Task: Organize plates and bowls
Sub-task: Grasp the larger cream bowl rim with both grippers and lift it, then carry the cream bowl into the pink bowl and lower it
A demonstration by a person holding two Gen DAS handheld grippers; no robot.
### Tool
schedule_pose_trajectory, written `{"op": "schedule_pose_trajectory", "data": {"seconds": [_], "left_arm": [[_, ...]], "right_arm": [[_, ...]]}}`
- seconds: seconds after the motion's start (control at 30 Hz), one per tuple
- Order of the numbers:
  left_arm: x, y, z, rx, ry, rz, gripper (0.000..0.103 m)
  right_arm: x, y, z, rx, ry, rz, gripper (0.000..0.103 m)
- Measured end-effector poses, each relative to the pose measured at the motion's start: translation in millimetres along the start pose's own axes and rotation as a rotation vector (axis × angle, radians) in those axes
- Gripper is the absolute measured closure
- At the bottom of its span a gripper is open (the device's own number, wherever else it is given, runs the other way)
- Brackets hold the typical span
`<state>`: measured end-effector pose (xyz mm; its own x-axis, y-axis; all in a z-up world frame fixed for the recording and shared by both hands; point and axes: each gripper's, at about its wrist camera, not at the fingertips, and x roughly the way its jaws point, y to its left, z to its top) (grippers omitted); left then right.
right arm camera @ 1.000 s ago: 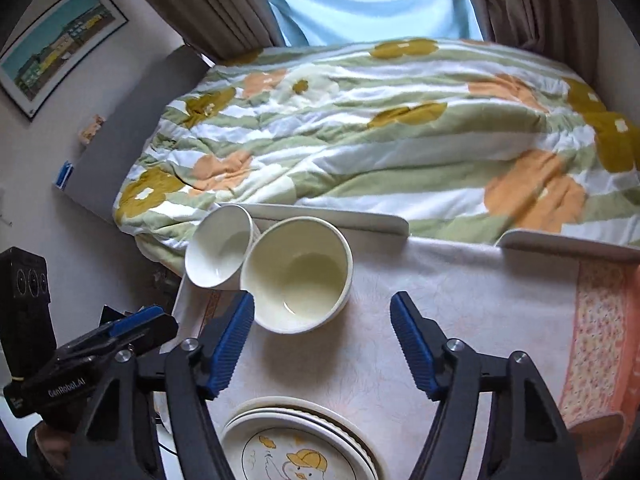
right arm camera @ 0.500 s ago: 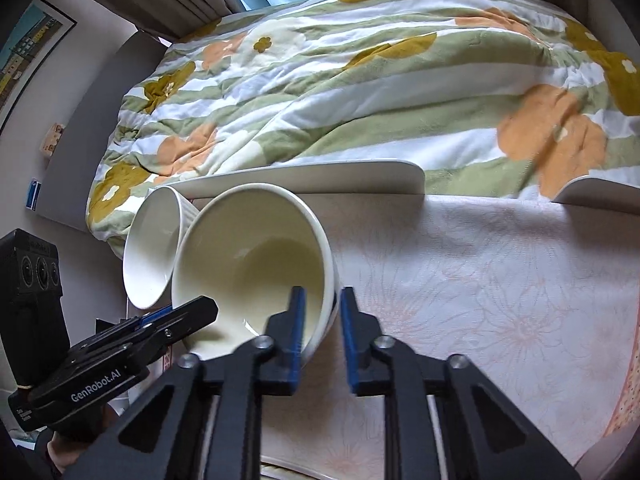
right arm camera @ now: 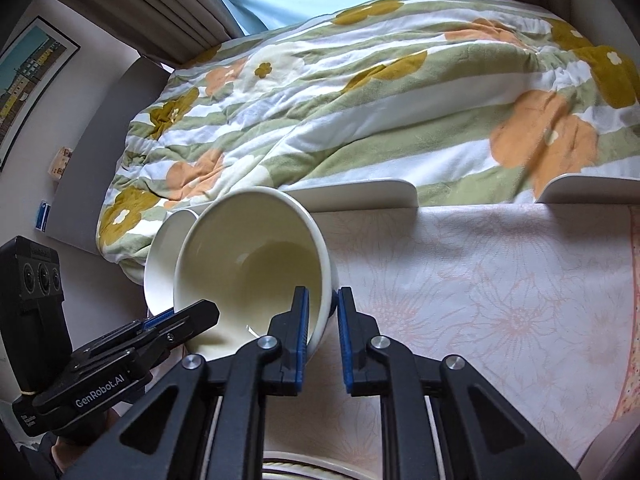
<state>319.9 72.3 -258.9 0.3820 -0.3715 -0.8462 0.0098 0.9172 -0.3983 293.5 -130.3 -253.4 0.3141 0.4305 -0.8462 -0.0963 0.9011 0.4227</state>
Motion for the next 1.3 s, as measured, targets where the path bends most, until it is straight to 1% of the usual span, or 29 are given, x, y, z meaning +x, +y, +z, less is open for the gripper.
{"op": "schedule_pose_trajectory", "data": {"seconds": [0.1, 0.23, 0.43, 0.6, 0.73, 0.87, 0.97, 1.03, 1.1, 1.2, 1.3], "left_arm": [[-22, -16, 1, 0.029, -0.041, -0.002, 0.086], [-53, -46, -4, 0.067, -0.101, -0.005, 0.086], [-90, -104, -31, 0.097, -0.162, -0.020, 0.086], [-99, -164, -59, 0.135, -0.176, -0.048, 0.086], [-96, -217, -83, 0.175, -0.180, -0.075, 0.086], [-78, -264, -107, 0.203, -0.143, -0.106, 0.086], [-61, -293, -130, 0.212, -0.114, -0.120, 0.086], [-48, -309, -146, 0.210, -0.090, -0.128, 0.086], [-34, -318, -159, 0.206, -0.050, -0.134, 0.086], [-9, -333, -176, 0.240, 0.014, -0.109, 0.086], [12, -336, -185, 0.259, 0.070, -0.078, 0.086]], "right_arm": [[-21, 3, -2, -0.006, -0.042, 0.012, 0.090], [-57, 1, -9, -0.007, -0.107, 0.036, 0.090], [-123, -13, -28, -0.028, -0.194, 0.058, 0.090], [-180, -40, -51, -0.040, -0.255, 0.036, 0.090], [-220, -75, -68, -0.028, -0.292, 0.020, 0.090], [-249, -114, -88, -0.007, -0.306, -0.016, 0.090], [-265, -147, -105, 0.001, -0.299, -0.047, 0.090], [-271, -166, -117, 0.003, -0.284, -0.067, 0.090], [-274, -184, -128, 0.010, -0.264, -0.090, 0.090], [-271, -205, -143, 0.037, -0.226, -0.113, 0.090], [-260, -222, -154, 0.063, -0.182, -0.131, 0.090]]}}
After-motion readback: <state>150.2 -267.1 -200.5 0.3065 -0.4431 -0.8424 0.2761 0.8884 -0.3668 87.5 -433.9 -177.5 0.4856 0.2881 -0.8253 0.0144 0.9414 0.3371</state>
